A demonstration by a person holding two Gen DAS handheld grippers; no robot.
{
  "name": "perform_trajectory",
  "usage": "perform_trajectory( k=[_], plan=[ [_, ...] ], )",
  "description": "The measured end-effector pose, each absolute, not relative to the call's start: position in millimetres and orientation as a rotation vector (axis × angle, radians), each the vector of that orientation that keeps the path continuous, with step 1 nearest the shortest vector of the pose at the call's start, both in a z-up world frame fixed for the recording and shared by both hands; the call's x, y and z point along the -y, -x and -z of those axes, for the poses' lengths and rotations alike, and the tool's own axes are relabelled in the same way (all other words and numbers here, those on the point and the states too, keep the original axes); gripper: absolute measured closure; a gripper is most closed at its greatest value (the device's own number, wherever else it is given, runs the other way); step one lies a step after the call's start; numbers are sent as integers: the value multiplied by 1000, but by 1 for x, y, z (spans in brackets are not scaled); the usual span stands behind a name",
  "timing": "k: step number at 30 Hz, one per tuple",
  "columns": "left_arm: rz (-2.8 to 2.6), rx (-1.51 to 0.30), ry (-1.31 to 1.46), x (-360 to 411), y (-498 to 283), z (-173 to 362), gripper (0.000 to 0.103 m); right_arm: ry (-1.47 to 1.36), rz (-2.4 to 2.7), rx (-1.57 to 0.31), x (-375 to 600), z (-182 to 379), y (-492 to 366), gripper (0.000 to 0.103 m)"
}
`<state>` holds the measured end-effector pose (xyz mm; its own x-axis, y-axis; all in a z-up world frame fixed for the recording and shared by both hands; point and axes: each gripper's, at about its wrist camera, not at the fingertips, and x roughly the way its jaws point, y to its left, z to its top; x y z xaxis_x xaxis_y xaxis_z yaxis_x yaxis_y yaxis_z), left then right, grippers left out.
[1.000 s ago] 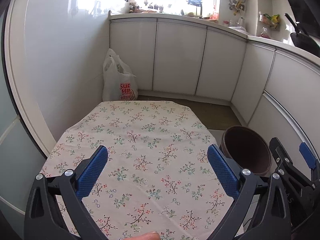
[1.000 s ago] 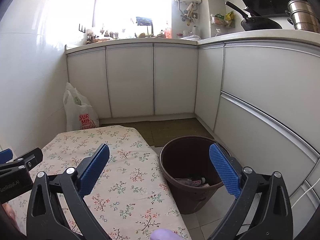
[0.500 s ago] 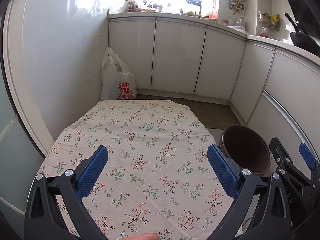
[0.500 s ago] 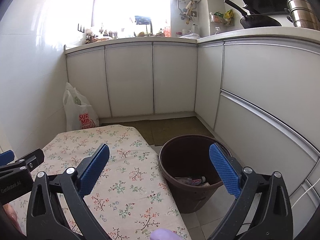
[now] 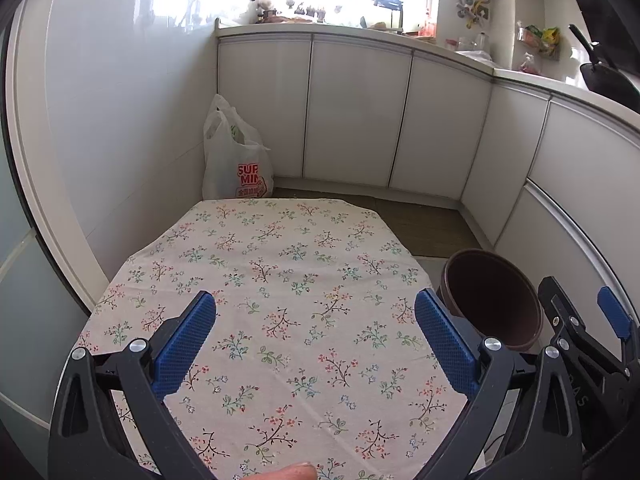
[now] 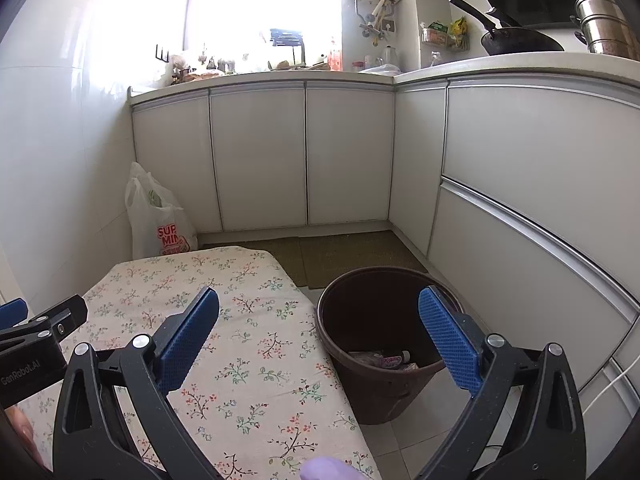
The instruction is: Collect trash
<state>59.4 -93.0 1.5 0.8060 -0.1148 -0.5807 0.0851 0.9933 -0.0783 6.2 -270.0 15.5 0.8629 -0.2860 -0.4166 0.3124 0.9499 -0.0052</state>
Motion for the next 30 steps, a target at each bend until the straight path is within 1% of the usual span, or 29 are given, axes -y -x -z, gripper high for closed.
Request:
perform_trajectory(
  k=[30],
  plan=[
    [105,-640,57,93,-61,2,6,-67,311,-431,271,-16,-6,7]
  ],
)
